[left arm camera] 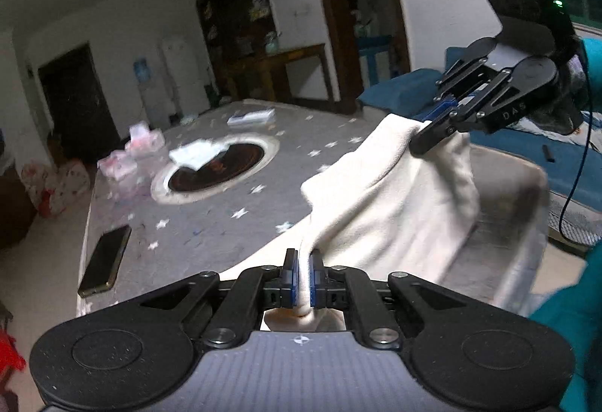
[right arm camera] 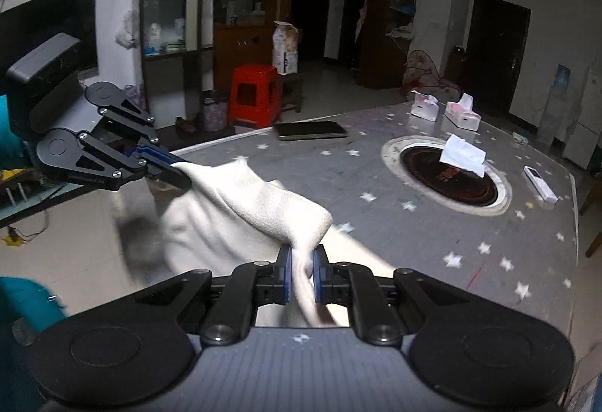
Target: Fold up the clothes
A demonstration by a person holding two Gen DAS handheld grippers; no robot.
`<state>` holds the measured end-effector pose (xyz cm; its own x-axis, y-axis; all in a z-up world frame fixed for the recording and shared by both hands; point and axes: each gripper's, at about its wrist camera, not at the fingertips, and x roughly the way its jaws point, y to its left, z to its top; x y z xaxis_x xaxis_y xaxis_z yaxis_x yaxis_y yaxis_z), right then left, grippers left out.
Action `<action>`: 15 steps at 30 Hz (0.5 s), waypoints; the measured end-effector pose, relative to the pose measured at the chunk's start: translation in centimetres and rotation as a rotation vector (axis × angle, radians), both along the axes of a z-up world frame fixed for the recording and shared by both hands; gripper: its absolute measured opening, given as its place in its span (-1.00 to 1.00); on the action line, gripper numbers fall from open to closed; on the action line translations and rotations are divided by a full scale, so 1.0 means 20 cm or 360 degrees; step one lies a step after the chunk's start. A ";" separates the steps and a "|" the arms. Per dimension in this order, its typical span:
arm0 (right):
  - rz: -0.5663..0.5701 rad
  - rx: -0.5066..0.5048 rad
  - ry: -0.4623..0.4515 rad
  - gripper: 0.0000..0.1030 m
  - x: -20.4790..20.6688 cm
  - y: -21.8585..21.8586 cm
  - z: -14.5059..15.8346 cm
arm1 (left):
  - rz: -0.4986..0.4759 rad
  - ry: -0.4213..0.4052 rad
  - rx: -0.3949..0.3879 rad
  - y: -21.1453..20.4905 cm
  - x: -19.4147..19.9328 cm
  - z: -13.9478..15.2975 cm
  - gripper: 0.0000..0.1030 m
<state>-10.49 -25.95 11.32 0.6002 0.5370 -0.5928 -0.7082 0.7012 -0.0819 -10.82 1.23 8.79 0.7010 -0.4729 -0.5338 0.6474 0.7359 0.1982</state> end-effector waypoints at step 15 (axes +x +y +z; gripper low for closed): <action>-0.0378 0.0025 0.0222 -0.73 0.64 0.05 -0.46 | 0.0372 0.0144 0.0110 -0.12 0.63 -0.35 -0.76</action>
